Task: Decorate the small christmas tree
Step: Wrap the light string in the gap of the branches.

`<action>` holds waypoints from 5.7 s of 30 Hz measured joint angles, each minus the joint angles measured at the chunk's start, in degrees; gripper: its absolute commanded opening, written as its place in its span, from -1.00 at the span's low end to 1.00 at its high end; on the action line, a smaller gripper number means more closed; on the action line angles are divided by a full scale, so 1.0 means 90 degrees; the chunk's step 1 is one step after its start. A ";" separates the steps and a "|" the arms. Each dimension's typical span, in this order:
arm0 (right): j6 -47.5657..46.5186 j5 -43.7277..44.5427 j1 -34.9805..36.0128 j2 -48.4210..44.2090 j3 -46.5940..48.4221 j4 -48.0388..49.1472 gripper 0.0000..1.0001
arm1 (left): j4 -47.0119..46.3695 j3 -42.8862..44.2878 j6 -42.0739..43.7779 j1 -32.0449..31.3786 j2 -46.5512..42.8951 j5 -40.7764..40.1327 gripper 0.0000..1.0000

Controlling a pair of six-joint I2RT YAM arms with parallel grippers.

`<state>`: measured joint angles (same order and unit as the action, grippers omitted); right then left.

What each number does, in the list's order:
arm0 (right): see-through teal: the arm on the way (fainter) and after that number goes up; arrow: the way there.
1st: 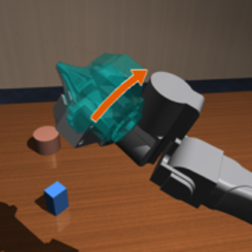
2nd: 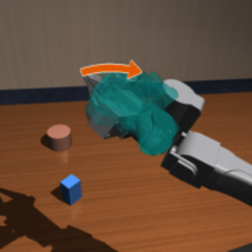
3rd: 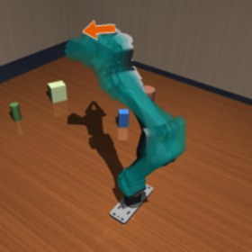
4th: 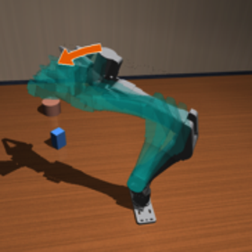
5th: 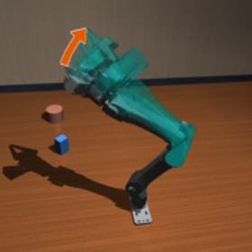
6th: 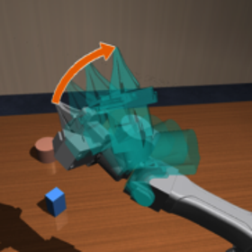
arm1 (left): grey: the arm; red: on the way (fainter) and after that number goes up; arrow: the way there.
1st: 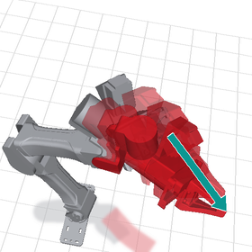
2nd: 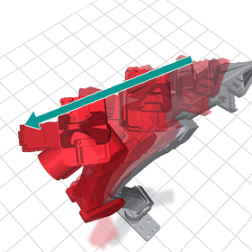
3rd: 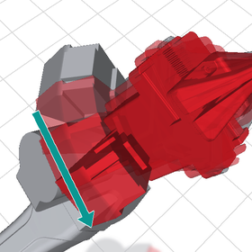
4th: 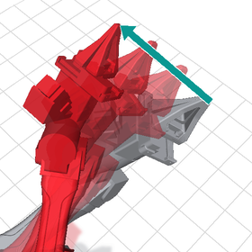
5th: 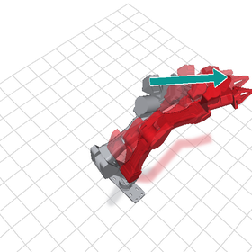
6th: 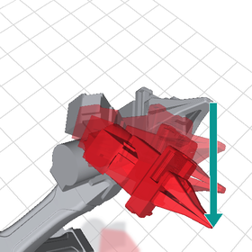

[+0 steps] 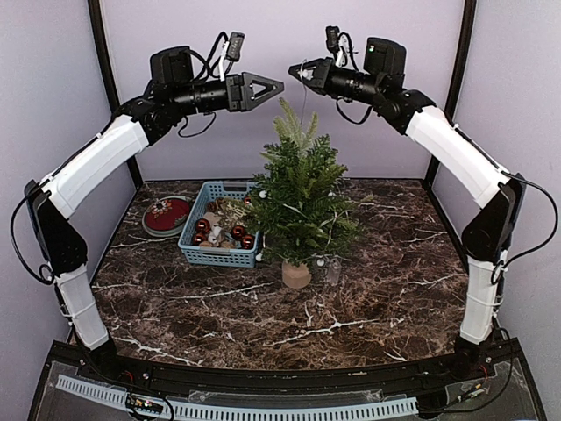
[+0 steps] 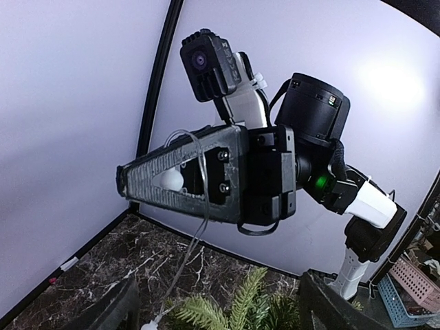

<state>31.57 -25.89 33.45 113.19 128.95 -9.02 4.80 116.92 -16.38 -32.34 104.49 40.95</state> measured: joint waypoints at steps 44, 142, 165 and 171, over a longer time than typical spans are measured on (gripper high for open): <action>-0.2276 0.1746 0.0780 -0.0029 0.0182 -0.1200 -1.00 | -0.0002 0.0216 -0.0551 -0.0362 0.0476 -0.0850 0.10; -0.2504 0.2149 0.0884 -0.0260 -0.0673 -0.1477 -0.44 | 0.0597 0.0551 -0.0418 -0.0653 0.0449 -0.2055 -1.00; -0.2198 0.1953 0.0872 -0.2633 -0.3113 -0.0869 0.11 | 0.0520 0.0646 -0.0590 -0.0653 0.0452 -0.2023 -1.00; -0.2407 0.1671 0.0903 -0.2324 -0.2873 -0.1197 0.01 | 0.0522 0.0648 -0.0593 -0.0653 0.0452 -0.2006 -1.00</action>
<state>9.91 -10.85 41.58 92.27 103.09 -19.79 9.50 122.76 -21.71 -38.22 108.55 22.90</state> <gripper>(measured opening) 0.510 0.008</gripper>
